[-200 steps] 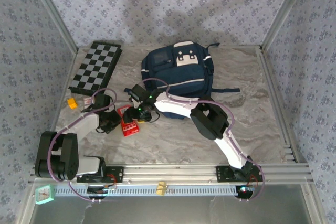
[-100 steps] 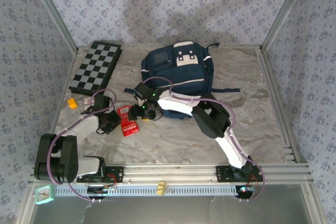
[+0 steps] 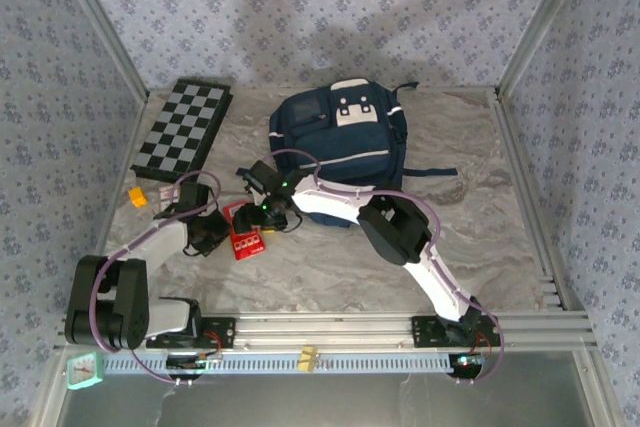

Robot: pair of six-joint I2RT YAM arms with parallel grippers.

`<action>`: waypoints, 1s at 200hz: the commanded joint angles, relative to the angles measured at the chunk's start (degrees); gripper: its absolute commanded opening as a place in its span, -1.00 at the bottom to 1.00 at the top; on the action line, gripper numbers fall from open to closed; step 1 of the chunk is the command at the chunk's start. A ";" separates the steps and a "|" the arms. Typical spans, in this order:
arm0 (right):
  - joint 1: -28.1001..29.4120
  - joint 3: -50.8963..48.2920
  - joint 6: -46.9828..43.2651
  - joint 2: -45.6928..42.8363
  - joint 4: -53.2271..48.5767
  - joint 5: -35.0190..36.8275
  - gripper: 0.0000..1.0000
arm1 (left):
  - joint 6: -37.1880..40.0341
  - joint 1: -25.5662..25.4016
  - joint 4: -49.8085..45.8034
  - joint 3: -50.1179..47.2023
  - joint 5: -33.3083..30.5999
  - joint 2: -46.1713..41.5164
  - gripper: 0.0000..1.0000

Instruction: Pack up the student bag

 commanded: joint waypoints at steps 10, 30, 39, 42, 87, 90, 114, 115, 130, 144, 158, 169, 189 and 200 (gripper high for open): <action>0.49 0.54 1.02 -0.54 0.71 -2.81 0.43 | -0.77 -2.52 6.53 -3.28 9.72 2.06 -1.00; 0.08 -0.65 2.12 -2.15 3.30 -4.92 0.43 | -0.96 -2.66 6.55 -3.26 10.57 1.82 -1.00; -0.04 -0.68 2.03 -2.85 3.49 -4.90 0.42 | -1.16 -2.63 6.61 -3.35 10.84 1.68 -1.00; -0.03 -0.70 1.93 -3.04 3.49 -4.86 0.41 | -1.18 -2.60 6.57 -3.47 10.83 1.54 -1.00; -0.27 -2.57 4.20 -4.09 7.10 -7.92 0.29 | -1.04 -2.61 5.97 -3.79 10.69 -0.08 -1.00; -0.34 -2.64 4.27 -4.21 7.24 -7.95 0.28 | -0.94 -2.68 5.86 -3.81 10.21 -0.14 -1.00; -0.10 -4.05 5.30 -5.97 9.30 -8.89 0.27 | -0.50 -2.52 5.87 -4.05 9.59 0.79 -1.00; -0.09 -4.06 5.30 -6.03 9.29 -8.89 0.27 | -0.49 -2.51 5.95 -4.05 9.60 0.87 -1.00; 0.26 -4.68 5.54 -6.85 8.81 -8.58 0.25 | -0.89 -2.50 6.65 -4.35 10.23 1.45 -1.00; 0.27 -5.37 6.09 -6.42 8.52 -7.42 0.18 | -1.44 -2.53 7.42 -4.83 10.57 1.18 -1.00; 0.01 -5.52 6.57 -5.20 9.09 -7.62 0.04 | -1.53 -2.51 7.24 -5.20 10.34 0.65 -1.00; -0.01 -5.22 6.81 -4.46 9.59 -7.65 -0.07 | -1.53 -2.51 6.96 -5.11 10.32 0.26 -1.00; -0.14 -3.50 5.15 -3.90 7.42 -6.04 -0.23 | -1.39 -2.51 6.68 -4.83 10.45 -0.19 -1.00; -0.28 -2.76 4.19 -3.64 5.73 -5.07 -0.41 | -1.10 -2.53 6.23 -4.76 10.13 -0.37 -1.00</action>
